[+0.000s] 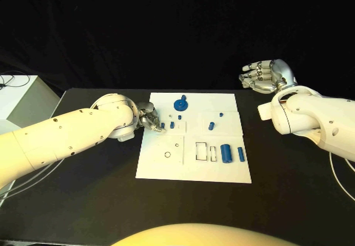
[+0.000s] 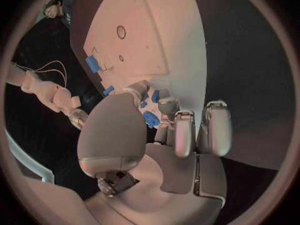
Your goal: Assemble the parts on the task board
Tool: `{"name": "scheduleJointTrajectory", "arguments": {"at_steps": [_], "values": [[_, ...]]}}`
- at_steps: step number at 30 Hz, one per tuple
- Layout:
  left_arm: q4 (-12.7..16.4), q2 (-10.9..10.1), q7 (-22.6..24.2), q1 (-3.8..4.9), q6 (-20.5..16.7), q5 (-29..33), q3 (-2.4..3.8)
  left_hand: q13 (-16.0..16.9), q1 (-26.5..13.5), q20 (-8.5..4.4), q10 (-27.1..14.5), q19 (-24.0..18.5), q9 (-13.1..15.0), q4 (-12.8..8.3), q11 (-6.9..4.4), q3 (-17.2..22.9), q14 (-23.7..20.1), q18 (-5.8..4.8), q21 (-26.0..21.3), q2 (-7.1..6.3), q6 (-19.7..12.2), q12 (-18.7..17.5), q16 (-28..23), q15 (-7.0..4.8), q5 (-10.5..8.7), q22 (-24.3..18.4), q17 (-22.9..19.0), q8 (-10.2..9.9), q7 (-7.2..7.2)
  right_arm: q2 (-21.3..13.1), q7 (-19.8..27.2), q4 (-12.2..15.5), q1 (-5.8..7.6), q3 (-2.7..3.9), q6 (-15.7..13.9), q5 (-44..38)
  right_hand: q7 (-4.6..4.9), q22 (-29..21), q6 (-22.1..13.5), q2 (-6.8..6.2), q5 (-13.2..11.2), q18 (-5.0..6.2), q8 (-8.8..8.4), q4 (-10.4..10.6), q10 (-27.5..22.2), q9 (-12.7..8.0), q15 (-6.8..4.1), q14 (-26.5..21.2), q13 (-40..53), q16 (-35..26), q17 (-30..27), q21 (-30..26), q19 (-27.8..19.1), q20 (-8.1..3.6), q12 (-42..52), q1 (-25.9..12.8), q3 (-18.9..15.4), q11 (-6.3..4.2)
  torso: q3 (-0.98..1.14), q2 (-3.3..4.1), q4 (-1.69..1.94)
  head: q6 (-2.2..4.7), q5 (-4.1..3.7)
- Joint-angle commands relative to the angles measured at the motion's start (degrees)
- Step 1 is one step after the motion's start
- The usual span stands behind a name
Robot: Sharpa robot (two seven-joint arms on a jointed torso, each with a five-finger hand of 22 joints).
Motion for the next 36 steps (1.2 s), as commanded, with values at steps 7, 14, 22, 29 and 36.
{"name": "scheduleJointTrajectory", "arguments": {"at_steps": [7, 14, 22, 29, 36], "values": [[2.26, -2.27, 1.19, -0.87, -3.51, 2.17, 3.74, -12.71, 8.16, 1.98, -12.90, -10.52, -1.87, -0.21, 2.59, -1.05, -0.01, 3.63, -9.61, 0.91, -5.92, -8.03, -7.21, 2.57, 0.71, -10.73, 3.32, -0.88, 2.69, -0.13, 0.48, -0.01, -0.10, 0.01, 0.88, -0.24, 1.55, -0.38, -0.10, 0.28, 0.25, 0.66, -0.23, -0.40, -0.08, -0.05, 0.27, -0.49, -0.21, -0.55, -0.27, -0.22, -0.75, 0.09, -0.11, -0.45, 0.00, 0.47, 0.04, -0.07, 0.09, 0.25, -0.36], [4.50, -3.79, 4.31, -1.03, -2.89, 4.68, 6.80, -18.26, 12.05, 5.00, -21.51, -28.48, -6.16, -0.06, 5.85, 2.03, -23.22, 7.76, -31.14, 0.32, -11.70, -13.68, -29.62, 5.61, 0.77, -33.50, -24.61, -2.24, 5.72, -0.09, 0.47, -0.17, -0.18, 0.01, 0.86, -0.18, 1.57, -0.49, -0.10, 0.27, 0.26, 0.67, -0.25, -0.43, -0.11, -0.05, 0.29, -0.52, -0.27, -0.63, -0.35, -0.22, -0.83, 0.12, -0.12, -0.47, -0.01, 0.49, 0.11, -0.16, 0.03, 0.61, -0.17], [2.38, -1.15, 18.43, -1.04, -12.24, 5.05, 6.06, -30.87, 16.05, 6.17, -23.16, -28.02, -20.19, -2.44, 7.36, 8.06, -27.49, 7.82, -41.72, 0.81, -9.91, -25.21, -39.80, 6.97, 0.54, -40.68, -35.24, -8.59, 6.88, 0.17, 0.60, -0.47, -0.24, 0.01, 0.97, -0.03, 1.50, -1.01, 0.29, 0.45, 0.32, 0.71, -0.15, -0.69, -0.36, 0.00, 0.36, -0.60, -0.58, -1.00, -0.75, -0.14, -1.05, 0.22, -0.32, -0.31, 0.17, 0.53, -0.03, -0.04, 0.02, 1.30, -0.37], [-1.68, 2.38, 26.83, -1.03, -19.20, -2.99, 3.06, -35.72, 15.77, 5.84, -21.60, -27.22, -26.37, -4.21, 7.21, 8.01, -26.26, 7.86, -40.82, 0.02, -6.74, -29.10, -38.46, 6.74, 0.27, -39.76, -36.68, -12.09, 6.36, 0.48, 0.70, -0.62, -0.29, 0.01, 1.08, 0.12, 1.49, -1.08, 0.36, 0.47, 0.32, 0.71, -0.13, -0.72, -0.40, 0.01, 0.37, -0.60, -0.62, -1.06, -0.81, -0.12, -1.06, 0.23, -0.37, -0.29, 0.19, 0.53, 0.02, -0.06, -0.06, 1.87, -0.49], [-5.52, 5.80, 29.57, -1.01, -20.76, -11.79, 0.97, -39.39, 15.24, 5.40, -20.30, -25.23, -30.11, -5.23, 6.92, 8.29, -23.57, 7.89, -37.44, -0.26, -4.13, -32.50, -32.67, 6.29, 0.27, -37.28, -35.56, -14.25, 5.28, 0.70, 0.72, -0.66, -0.35, 0.01, 1.17, 0.25, 1.50, -1.13, 0.38, 0.47, 0.32, 0.72, -0.13, -0.74, -0.42, 0.01, 0.37, -0.60, -0.64, -1.09, -0.85, -0.11, -1.06, 0.24, -0.39, -0.29, 0.20, 0.53, 0.08, 0.07, -0.10, 2.31, -0.51]]}}
